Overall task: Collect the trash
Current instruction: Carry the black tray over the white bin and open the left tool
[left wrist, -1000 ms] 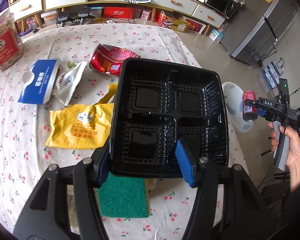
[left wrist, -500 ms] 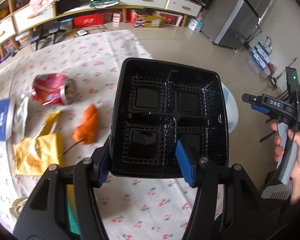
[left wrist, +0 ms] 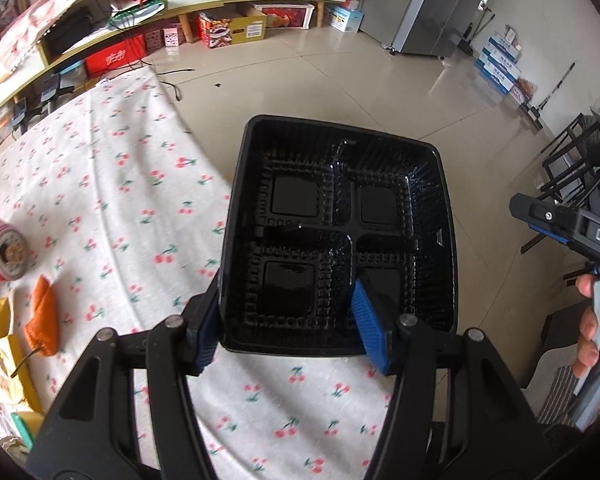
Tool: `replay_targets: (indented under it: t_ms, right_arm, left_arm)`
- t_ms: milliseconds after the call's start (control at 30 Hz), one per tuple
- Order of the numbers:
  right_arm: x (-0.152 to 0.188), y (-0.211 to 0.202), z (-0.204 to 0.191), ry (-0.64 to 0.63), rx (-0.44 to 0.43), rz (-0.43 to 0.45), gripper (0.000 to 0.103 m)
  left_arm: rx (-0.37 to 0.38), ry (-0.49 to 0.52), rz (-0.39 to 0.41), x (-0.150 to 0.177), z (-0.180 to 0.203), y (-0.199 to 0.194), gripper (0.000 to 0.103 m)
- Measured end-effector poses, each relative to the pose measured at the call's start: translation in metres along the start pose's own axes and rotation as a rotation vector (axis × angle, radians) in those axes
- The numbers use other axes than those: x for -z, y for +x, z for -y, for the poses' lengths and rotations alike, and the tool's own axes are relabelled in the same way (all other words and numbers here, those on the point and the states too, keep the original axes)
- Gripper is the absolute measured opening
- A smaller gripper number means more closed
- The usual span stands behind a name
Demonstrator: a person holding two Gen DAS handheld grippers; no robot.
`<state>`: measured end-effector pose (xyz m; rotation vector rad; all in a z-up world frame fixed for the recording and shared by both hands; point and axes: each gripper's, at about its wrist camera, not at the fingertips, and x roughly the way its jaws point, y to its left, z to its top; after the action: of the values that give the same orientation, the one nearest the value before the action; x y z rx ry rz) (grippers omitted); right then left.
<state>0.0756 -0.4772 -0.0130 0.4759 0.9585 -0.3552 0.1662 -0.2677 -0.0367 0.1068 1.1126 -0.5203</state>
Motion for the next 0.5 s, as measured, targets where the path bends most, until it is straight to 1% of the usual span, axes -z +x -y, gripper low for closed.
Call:
replay_targets:
  t_ms: [200,300,333,367,433,500]
  right_arm:
    - [0.002,-0.004,0.017,0.017,0.012,0.001,0.076]
    - [0.004,-0.006,0.023,0.024,0.020,0.003,0.076]
    - [0.004,-0.006,0.025,0.029,0.023,0.003,0.076]
    - [0.005,-0.007,0.028,0.035,0.025,0.003,0.076]
    - [0.005,-0.007,0.030,0.042,0.029,0.005,0.076]
    - [0.006,-0.009,0.031,0.044,0.030,0.008,0.077]
  left_arm:
    - [0.003,0.009,-0.017,-0.006,0.015,0.014,0.061]
    - [0.027,0.015,0.000,-0.009,0.021,0.018,0.062]
    - [0.039,0.019,0.012,-0.010,0.025,0.020,0.065]
    - [0.043,0.023,0.017,-0.010,0.026,0.021,0.072]
    - [0.020,0.015,0.027,-0.009,0.025,0.022,0.082]
    - [0.025,0.007,0.029,-0.008,0.026,0.021,0.082]
